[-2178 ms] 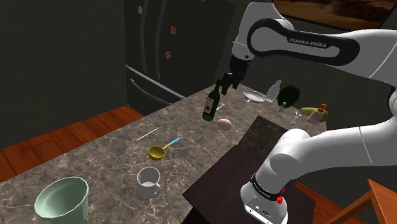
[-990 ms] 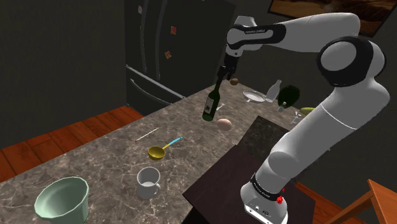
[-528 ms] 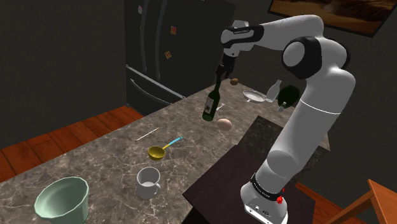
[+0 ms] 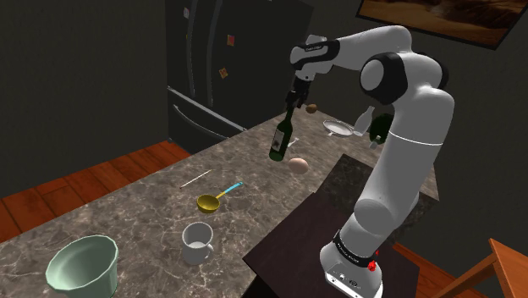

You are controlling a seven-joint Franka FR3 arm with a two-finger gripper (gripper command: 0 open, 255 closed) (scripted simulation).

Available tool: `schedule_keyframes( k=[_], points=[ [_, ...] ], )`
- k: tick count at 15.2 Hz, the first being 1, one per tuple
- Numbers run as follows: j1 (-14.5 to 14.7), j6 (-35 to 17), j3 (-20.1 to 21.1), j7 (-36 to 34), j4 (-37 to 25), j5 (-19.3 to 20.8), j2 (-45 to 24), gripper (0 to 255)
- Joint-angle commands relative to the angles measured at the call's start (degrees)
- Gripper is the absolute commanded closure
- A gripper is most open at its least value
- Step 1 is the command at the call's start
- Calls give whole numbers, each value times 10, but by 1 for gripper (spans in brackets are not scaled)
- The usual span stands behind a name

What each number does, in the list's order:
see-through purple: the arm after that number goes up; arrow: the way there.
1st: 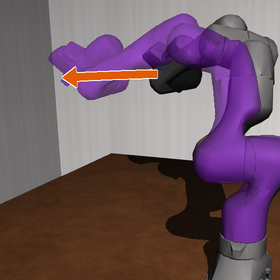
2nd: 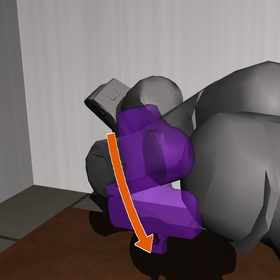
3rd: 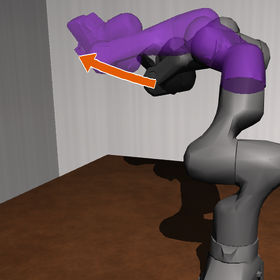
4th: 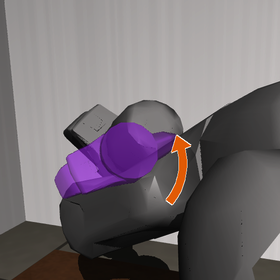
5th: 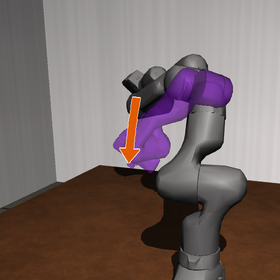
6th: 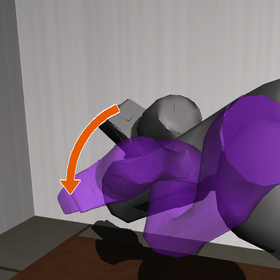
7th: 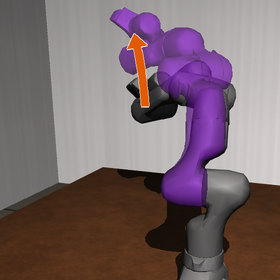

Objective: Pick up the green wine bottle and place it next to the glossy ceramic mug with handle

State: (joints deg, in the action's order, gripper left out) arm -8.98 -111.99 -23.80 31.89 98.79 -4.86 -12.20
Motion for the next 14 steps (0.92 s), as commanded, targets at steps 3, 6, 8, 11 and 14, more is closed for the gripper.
schedule_keyframes(
  k=[3,6,8,11,14],
  points=[
    [0,-20,1,1,15,-3,-6,0],
    [0,-20,1,1,15,-3,-6,0],
    [0,-20,1,1,15,-3,-6,0],
    [0,-20,1,1,15,-3,-6,255],
    [0,-20,1,1,15,-3,-6,255]
  ],
)
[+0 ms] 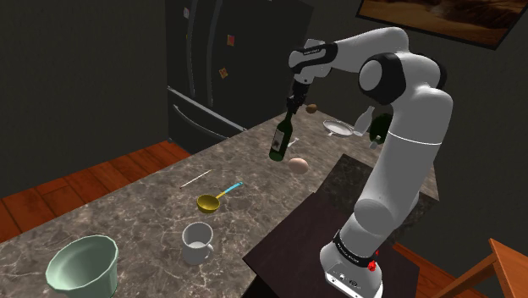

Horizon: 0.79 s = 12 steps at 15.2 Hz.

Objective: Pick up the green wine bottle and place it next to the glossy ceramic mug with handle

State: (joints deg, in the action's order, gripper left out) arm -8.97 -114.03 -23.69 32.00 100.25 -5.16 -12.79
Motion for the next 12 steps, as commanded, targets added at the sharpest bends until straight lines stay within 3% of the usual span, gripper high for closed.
schedule_keyframes(
  k=[1,5,12],
  points=[
    [0,0,0,0,0,0,0,255],
    [0,0,0,0,0,0,0,255],
    [0,51,-2,-3,-42,5,9,255]
  ],
)
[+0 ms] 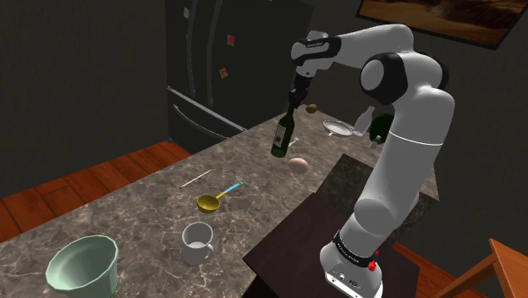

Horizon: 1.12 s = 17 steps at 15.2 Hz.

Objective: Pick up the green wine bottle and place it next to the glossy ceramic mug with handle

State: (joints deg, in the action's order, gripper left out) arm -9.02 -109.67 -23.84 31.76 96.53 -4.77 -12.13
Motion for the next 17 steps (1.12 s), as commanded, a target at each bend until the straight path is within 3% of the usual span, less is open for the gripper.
schedule_keyframes(
  k=[1,17],
  points=[
    [0,15,0,-1,-12,2,4,255],
    [-7,141,-4,-2,-144,0,-3,255]
  ],
)
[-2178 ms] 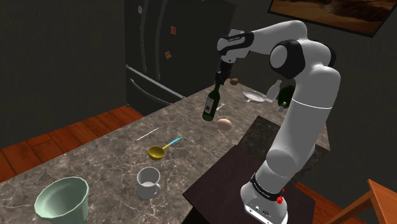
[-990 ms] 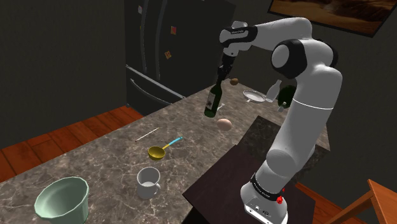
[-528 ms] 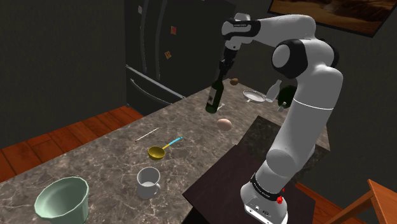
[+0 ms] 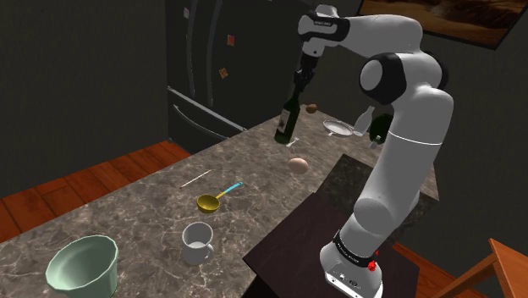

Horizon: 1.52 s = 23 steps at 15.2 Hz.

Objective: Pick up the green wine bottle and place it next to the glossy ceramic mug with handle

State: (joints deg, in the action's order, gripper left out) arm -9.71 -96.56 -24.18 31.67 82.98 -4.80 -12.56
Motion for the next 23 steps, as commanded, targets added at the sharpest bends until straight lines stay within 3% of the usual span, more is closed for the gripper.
schedule_keyframes(
  k=[1,9,15,23],
  points=[
    [-1,18,0,0,-19,0,-1,255],
    [-11,86,-2,3,-106,-9,-22,255],
    [57,49,27,-83,36,43,94,255],
    [113,33,89,-203,158,79,203,255]
  ],
)
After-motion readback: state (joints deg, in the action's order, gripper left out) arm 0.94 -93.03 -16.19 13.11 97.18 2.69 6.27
